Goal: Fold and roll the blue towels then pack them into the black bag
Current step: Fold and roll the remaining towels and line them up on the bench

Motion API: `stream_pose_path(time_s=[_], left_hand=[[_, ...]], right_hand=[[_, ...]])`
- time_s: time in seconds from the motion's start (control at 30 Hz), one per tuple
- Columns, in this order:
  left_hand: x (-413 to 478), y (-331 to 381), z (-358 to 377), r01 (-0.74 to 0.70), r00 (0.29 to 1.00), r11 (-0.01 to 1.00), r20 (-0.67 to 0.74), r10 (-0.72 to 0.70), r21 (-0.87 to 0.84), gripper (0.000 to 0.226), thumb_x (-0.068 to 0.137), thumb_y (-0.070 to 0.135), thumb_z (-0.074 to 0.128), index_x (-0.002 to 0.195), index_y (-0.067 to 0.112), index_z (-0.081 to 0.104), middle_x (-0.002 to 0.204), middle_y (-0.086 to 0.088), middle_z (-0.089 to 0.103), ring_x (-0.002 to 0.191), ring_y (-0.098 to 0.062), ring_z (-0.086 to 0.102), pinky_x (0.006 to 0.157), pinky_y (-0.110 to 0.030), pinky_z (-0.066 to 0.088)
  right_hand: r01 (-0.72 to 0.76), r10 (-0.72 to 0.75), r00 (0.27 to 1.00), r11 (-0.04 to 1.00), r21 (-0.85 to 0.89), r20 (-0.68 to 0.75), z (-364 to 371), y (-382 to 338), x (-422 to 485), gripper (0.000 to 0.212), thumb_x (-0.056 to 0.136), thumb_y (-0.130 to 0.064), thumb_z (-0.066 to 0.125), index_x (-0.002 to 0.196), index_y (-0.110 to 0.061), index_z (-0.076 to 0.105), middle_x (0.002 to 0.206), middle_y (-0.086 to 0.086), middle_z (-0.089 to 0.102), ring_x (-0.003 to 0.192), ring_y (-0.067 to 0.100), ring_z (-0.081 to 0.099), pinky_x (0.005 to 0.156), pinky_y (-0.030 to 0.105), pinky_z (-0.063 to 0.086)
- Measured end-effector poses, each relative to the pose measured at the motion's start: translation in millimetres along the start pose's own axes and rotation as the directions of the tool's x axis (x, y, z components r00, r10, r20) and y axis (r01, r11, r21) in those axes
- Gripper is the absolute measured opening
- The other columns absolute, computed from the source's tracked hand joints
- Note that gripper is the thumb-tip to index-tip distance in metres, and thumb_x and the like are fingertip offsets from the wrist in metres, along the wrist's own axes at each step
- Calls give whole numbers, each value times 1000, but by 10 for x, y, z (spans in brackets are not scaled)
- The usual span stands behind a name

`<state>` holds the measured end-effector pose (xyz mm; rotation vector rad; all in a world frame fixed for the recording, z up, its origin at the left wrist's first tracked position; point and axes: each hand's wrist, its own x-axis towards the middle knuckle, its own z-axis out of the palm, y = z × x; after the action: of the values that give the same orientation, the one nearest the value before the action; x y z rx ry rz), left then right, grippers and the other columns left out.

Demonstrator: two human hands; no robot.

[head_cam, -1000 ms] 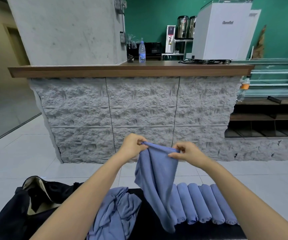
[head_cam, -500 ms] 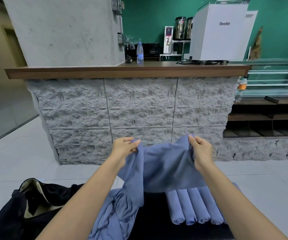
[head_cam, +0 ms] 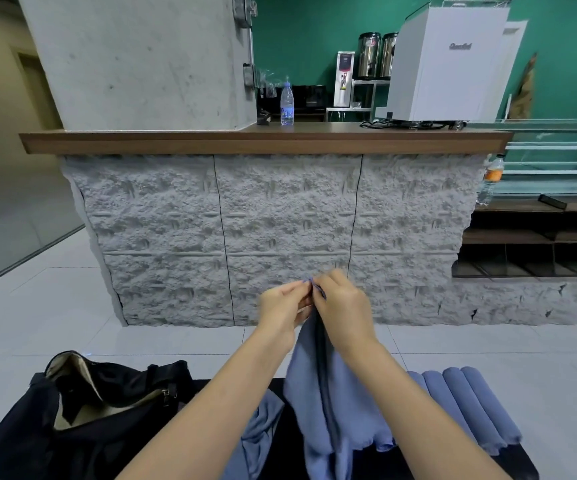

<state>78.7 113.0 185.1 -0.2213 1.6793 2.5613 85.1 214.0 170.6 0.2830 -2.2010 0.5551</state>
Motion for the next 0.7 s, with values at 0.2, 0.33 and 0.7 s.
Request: stream_pose_path(time_s=[0.2,0.33,0.7], left_hand=[[-53,-59,33,-49,995,998,82,51,-27,16,87,14,66,84,-1,69,77,-14,64,73,-21,59,65,-24,50],[70,49,-83,-93,989,994,117,86,58,8,86,4,63,84,2,71,75,-8,70,75,-21,61,72,-26,51],[226,697,-193,-488,863,648,435,256,585,27,98,4,42,81,17,59,83,-4,58,83,-14,51,78,-26,39]], right_hand=[[-132,84,981,950,282,174,-85,-1,-122,15,93,-9,52,96,-8,67,90,1,51,72,12,52,67,16,44],[-391,174,908,681,619,381,-214,75,-75,31,92,-1,51,112,-19,66,107,1,59,94,6,58,83,19,48],[-171,4,863,943,286,505,-62,392,223,14,78,-27,64,86,-29,53,80,-20,52,87,15,49,78,34,42]])
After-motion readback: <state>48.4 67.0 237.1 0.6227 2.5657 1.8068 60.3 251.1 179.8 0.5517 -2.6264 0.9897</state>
